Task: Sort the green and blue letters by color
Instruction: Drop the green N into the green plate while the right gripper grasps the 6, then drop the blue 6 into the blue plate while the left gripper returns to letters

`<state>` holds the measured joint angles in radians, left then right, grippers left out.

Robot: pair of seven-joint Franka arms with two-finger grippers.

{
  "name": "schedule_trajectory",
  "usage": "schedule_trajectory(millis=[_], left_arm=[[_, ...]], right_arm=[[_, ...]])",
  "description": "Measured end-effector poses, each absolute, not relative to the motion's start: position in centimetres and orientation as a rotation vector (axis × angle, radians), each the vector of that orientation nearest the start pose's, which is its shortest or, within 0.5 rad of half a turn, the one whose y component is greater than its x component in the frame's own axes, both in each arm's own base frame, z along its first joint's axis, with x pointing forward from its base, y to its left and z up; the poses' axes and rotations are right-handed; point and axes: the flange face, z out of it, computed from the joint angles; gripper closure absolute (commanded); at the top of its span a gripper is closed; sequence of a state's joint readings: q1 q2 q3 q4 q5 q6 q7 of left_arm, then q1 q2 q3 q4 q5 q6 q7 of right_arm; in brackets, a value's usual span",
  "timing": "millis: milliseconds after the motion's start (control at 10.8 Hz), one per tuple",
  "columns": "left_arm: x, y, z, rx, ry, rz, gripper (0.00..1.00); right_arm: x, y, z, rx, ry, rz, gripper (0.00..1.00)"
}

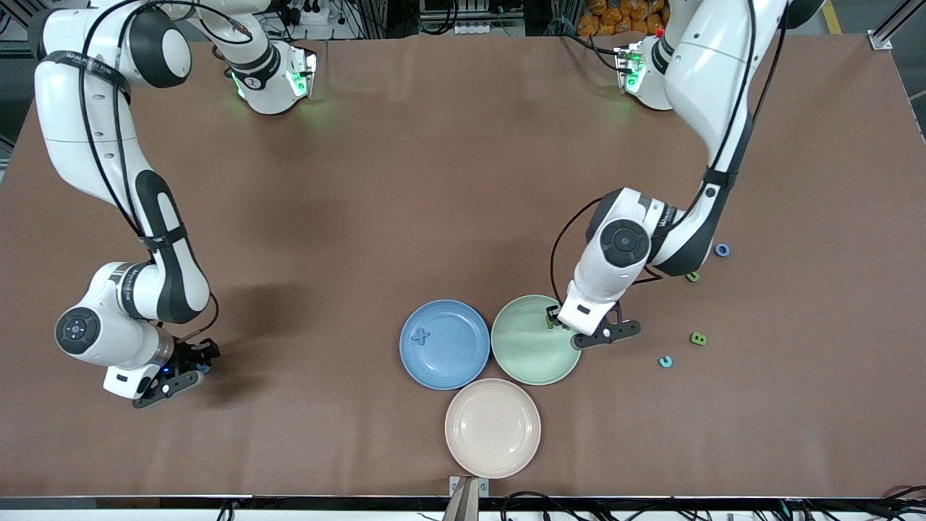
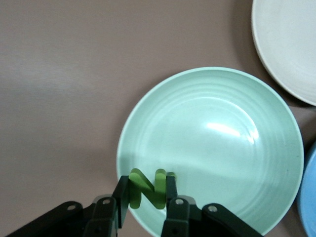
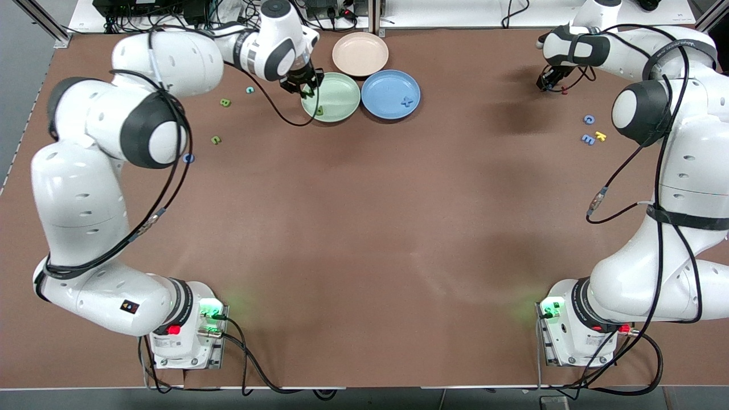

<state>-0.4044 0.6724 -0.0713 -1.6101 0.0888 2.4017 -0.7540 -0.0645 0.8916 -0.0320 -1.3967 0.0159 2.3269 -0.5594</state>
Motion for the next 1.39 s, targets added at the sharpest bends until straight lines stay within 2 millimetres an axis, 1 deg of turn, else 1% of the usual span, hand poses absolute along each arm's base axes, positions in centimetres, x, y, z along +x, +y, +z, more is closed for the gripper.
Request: schedule_trajectory(millis=[92,185,370,462,647,832,924,1017,1202,1387], left_arm=[[63.3,-32.4,23.8,-3.170,-0.376,-0.174,0.60],[63.5,-32.8,23.3,-3.171,-0.376,-0.173,0.01],[63.8,-32.9,23.0,-3.171,-0.378,-0.176,0.00],[64.0,-32.7,23.1,-3.170,-0.382,-0.181,0.00],[64.4,-32.3,23.5,-3.168,-0.395,-0.194,0.00],[65.1,-31.0,23.8,-3.163,-0.387,-0.200,0.00],[65.5,-29.8,23.8,-3.157,-0.351,-0.186,0.00],[65.7,-28.1,23.9,-3.151,-0.307,-0.169,0.00],[65.8,-23.7,23.8,-3.140,-0.213,-0.124,0.00],[65.5,-18.8,23.6,-3.122,-0.150,-0.080,0.00]], right_arm=[[73.1,-6.1,17.4,-3.074,-0.724,-0.057,1.00],[73.2,-5.4,17.4,-3.063,-0.708,-0.065,1.00],[73.4,-3.5,17.7,-3.045,-0.644,-0.081,1.00],[73.6,-2.1,18.0,-3.046,-0.598,-0.075,1.00],[73.4,2.1,18.3,-3.050,-0.478,-0.030,1.00],[73.2,7.3,19.0,-3.042,-0.339,-0.012,1.00],[72.9,10.1,19.5,-3.026,-0.252,-0.002,1.00],[72.4,12.8,19.8,-3.009,-0.155,0.026,1.00],[71.7,18.9,21.2,-2.980,0.078,0.036,1.00],[70.5,26.0,23.0,-2.948,0.293,0.027,1.00]])
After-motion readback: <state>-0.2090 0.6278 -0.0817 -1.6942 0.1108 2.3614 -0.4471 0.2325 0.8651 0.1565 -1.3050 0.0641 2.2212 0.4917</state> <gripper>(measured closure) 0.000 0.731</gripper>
